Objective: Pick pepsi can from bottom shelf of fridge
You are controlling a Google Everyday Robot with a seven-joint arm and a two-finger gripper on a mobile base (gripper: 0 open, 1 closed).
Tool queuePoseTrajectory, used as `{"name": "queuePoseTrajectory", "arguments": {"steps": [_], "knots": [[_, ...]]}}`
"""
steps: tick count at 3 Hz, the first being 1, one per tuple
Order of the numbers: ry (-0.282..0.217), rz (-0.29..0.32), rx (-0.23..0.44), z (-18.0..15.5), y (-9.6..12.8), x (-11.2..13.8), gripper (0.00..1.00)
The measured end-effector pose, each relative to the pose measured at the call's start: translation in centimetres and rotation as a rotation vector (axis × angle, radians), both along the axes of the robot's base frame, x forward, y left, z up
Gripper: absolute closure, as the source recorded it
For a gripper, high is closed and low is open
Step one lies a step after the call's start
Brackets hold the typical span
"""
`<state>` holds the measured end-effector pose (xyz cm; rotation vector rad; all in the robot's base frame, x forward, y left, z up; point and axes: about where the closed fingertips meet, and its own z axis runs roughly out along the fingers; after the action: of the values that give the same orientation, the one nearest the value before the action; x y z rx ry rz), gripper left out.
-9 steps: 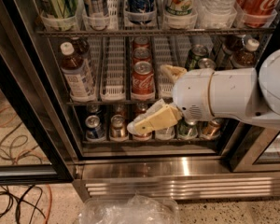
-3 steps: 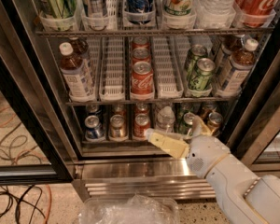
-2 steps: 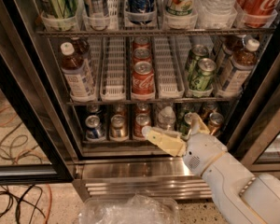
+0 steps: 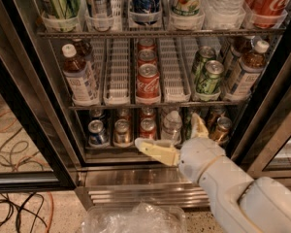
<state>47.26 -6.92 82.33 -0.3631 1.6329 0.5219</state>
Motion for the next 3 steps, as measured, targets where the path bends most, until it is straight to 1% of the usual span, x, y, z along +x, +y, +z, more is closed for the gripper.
{"name": "queuePoseTrajectory", "arguments": {"steps": [1,2,3], "knots": [[-0.087,0.009,-0.131,1.1,4.2,-1.3,0.0],[-0.149,-0.02,-0.142,2.9,4.6,-1.3,0.0],[-0.163,-0.026,-0.162,2.7,4.8,-1.4,0.0]]}}
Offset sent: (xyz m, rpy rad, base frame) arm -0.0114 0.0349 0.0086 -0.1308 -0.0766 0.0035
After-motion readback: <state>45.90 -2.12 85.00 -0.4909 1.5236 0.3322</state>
